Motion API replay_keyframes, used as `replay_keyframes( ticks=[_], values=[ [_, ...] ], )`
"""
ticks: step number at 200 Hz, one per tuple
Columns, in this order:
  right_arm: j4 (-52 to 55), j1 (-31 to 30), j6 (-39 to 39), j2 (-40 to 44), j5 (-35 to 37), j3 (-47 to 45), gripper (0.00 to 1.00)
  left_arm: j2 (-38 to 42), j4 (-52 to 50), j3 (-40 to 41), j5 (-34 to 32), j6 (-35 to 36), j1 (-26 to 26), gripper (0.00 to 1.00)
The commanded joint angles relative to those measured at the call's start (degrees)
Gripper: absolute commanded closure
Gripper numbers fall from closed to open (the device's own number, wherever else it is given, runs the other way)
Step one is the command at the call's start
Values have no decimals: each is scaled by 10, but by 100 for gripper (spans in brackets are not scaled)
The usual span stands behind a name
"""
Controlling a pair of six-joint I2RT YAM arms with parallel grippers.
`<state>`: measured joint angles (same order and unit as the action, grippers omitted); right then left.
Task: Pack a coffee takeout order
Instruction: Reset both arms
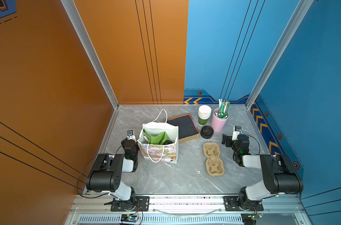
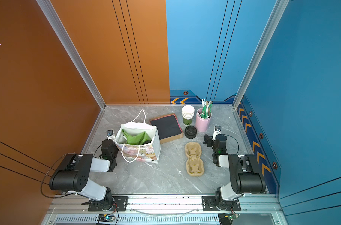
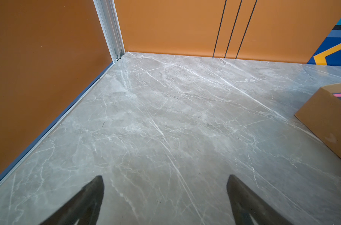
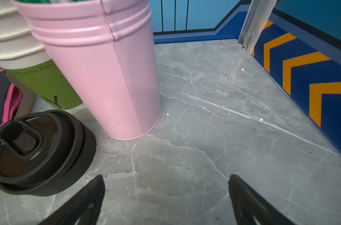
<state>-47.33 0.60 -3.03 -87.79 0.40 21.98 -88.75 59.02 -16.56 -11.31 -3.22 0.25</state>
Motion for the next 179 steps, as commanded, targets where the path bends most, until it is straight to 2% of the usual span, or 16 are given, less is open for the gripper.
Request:
replay_keyframes(
  ticks=[1,103,141,179],
  values=[
    [-43,4,-10,-3,-6,-8,0,-5,14,-10,15,15,-6,2],
    [-52,-4,-10,-8,11,-7,0,-9,-25,-34,-4,17,-12,2],
    [-52,-4,-9,-8,11,-8,0,-12,-29,-38,-6,55,-42,2],
    [-52,-4,-9,-8,12,-8,0,-10,-30,-38,-4,57,-44,2]
  ],
)
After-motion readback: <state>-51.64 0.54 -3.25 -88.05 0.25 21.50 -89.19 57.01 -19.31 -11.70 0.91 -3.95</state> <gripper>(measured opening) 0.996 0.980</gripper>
